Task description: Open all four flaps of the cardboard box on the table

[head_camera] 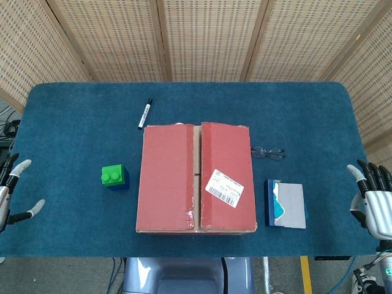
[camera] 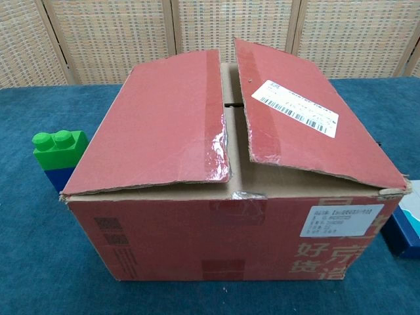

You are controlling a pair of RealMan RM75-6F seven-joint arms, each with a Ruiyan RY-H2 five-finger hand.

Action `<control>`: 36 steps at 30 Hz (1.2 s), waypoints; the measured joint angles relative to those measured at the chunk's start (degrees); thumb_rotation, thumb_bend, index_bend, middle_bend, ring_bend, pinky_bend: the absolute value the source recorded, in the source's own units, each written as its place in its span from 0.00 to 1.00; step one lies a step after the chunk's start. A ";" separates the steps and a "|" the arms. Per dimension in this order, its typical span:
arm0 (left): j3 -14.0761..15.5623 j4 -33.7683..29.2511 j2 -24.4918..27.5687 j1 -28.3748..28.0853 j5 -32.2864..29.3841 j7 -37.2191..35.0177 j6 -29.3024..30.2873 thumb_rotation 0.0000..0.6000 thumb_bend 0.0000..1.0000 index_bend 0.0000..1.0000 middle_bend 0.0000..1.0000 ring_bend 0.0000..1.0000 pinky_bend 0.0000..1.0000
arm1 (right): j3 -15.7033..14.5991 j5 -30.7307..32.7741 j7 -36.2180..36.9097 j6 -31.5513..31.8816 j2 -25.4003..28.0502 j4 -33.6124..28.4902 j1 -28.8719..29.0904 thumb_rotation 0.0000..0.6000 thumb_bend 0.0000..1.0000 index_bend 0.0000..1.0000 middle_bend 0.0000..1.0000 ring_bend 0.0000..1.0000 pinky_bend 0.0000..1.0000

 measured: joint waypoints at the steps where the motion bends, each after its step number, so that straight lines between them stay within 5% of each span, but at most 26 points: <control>1: -0.01 -0.13 -0.03 -0.05 -0.03 0.15 -0.06 0.83 0.26 0.11 0.00 0.00 0.00 | 0.01 0.06 0.11 -0.15 -0.02 0.10 0.06 1.00 0.88 0.12 0.07 0.00 0.00; 20: -0.80 -2.35 1.66 -0.01 0.98 0.55 1.26 0.83 0.26 0.11 0.00 0.00 0.00 | 0.76 -1.71 5.61 -1.79 0.77 1.46 1.87 1.00 1.00 0.12 0.11 0.00 0.00; 36: -1.75 -4.82 3.87 -1.56 0.89 1.13 -0.24 0.83 0.25 0.11 0.00 0.00 0.00 | 2.59 -12.39 22.35 -15.12 5.59 -2.99 15.43 1.00 1.00 0.18 0.17 0.00 0.00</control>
